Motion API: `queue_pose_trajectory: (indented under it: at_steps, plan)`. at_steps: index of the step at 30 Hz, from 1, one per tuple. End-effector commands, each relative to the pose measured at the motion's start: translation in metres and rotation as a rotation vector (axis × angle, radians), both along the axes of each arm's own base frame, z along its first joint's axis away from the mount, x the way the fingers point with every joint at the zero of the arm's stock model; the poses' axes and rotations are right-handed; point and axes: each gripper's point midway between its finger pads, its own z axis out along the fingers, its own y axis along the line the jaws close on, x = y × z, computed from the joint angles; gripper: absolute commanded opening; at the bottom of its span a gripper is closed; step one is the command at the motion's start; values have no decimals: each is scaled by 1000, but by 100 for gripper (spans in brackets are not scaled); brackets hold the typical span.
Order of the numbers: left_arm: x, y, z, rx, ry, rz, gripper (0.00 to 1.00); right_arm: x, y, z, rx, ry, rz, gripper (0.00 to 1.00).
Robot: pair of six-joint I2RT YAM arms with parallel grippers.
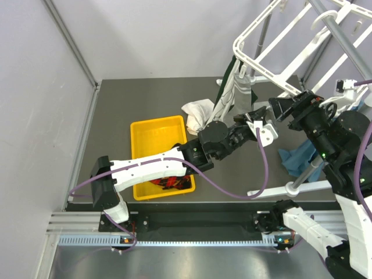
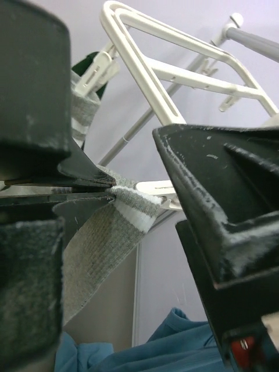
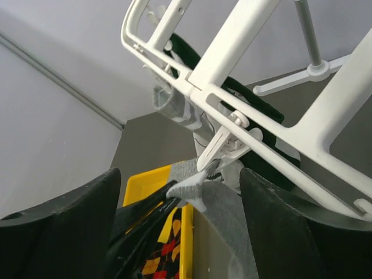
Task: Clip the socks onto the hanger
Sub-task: Clamp the sock onto the hanger.
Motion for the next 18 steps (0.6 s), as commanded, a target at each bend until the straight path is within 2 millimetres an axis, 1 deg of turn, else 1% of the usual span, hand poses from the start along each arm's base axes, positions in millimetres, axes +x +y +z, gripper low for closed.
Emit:
queue_pose_trajectory:
  at_steps: [1, 2, 3, 4, 5, 6, 7, 8, 9, 10, 11, 12, 13, 14, 15, 16, 17, 18]
  plan:
    - [7, 14, 35, -137, 28, 65, 0, -15, 4, 22, -52, -65, 61, 83]
    - [8, 14, 34, -136, 37, 68, 0, -19, 4, 30, -62, -88, 75, 87]
    - [10, 14, 33, -134, 45, 75, 0, -23, 6, 33, -95, -103, 101, 94]
    - [12, 15, 30, -131, 54, 81, 0, -25, 5, 33, -111, -102, 100, 97]
    - [14, 16, 30, -141, 69, 83, 0, -31, 8, 40, -119, -120, 129, 99]
    - [16, 17, 30, -146, 79, 87, 0, -35, 10, 42, -145, -132, 151, 100]
    - [22, 21, 28, -152, 93, 98, 0, -38, 11, 42, -156, -133, 168, 100]
    - [25, 22, 28, -172, 121, 95, 0, -41, 13, 46, -162, -146, 186, 100]
    - [28, 24, 27, -179, 136, 99, 0, -45, 18, 47, -182, -156, 225, 100]
    - [37, 29, 25, -194, 163, 112, 0, -48, 20, 50, -190, -167, 239, 100]
    - [41, 32, 25, -203, 177, 120, 0, -51, 22, 51, -199, -174, 257, 100]
    - [46, 37, 28, -222, 191, 128, 0, -54, 27, 51, -219, -190, 298, 99]
    - [56, 43, 27, -242, 225, 144, 0, -56, 29, 52, -229, -197, 315, 100]
    - [60, 46, 27, -255, 246, 143, 0, -58, 30, 53, -239, -203, 327, 99]
    - [65, 50, 33, -277, 264, 141, 0, -59, 32, 54, -257, -211, 342, 100]
    - [80, 58, 28, -292, 318, 156, 0, -61, 32, 55, -263, -211, 348, 100]
    - [84, 59, 28, -301, 343, 140, 0, -61, 32, 55, -272, -213, 353, 100]
    - [99, 69, 34, -329, 365, 154, 0, -63, 33, 56, -282, -221, 363, 100]
